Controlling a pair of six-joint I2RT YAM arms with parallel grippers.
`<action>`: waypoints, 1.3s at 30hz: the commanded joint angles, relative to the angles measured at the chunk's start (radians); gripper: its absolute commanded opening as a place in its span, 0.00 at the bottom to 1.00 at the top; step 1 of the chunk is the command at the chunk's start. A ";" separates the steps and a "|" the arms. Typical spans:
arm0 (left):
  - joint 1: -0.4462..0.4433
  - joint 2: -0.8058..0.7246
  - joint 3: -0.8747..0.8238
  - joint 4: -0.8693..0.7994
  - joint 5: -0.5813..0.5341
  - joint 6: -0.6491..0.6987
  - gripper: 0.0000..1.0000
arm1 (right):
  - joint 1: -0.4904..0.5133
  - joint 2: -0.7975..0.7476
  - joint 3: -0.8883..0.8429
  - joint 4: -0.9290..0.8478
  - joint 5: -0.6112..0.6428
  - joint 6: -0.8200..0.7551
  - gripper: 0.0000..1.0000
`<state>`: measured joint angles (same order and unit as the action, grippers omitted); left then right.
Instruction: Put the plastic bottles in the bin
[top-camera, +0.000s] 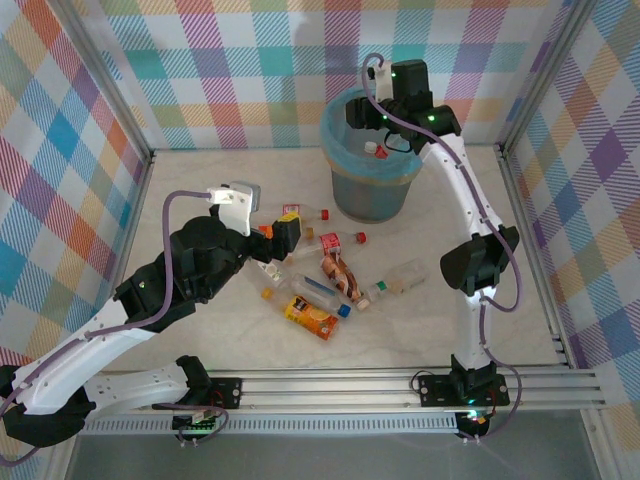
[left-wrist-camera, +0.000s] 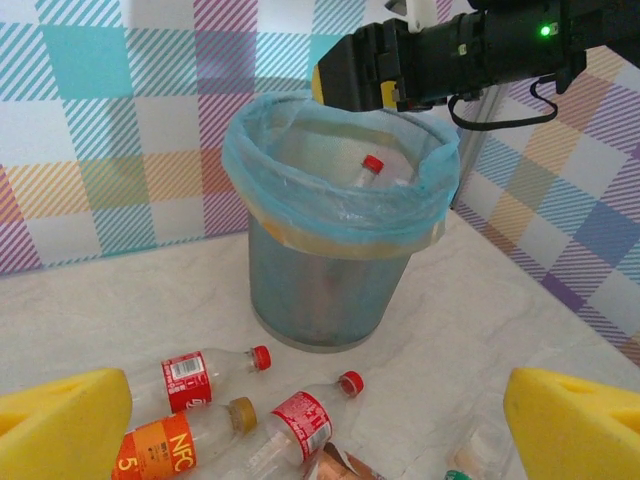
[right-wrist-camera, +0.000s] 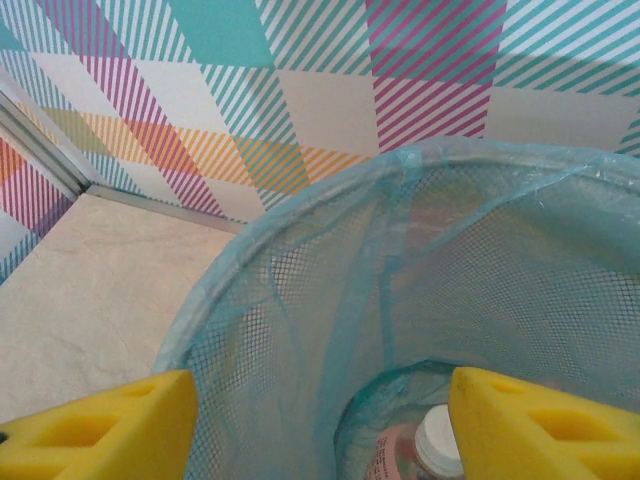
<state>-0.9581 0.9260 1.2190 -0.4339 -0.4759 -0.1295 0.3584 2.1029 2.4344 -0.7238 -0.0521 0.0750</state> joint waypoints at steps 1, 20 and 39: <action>-0.001 0.013 0.010 -0.048 -0.030 -0.042 0.95 | -0.008 -0.063 0.032 -0.009 -0.034 0.018 0.67; -0.012 0.190 -0.181 -0.371 0.229 -1.001 0.93 | 0.137 -0.616 -0.668 0.215 -0.118 0.071 0.67; -0.147 0.427 -0.361 -0.104 0.318 -1.316 0.92 | 0.145 -0.793 -1.098 0.267 -0.177 0.119 0.68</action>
<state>-1.0859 1.3220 0.8551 -0.5800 -0.1673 -1.3895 0.5037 1.3376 1.3434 -0.4873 -0.1967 0.1951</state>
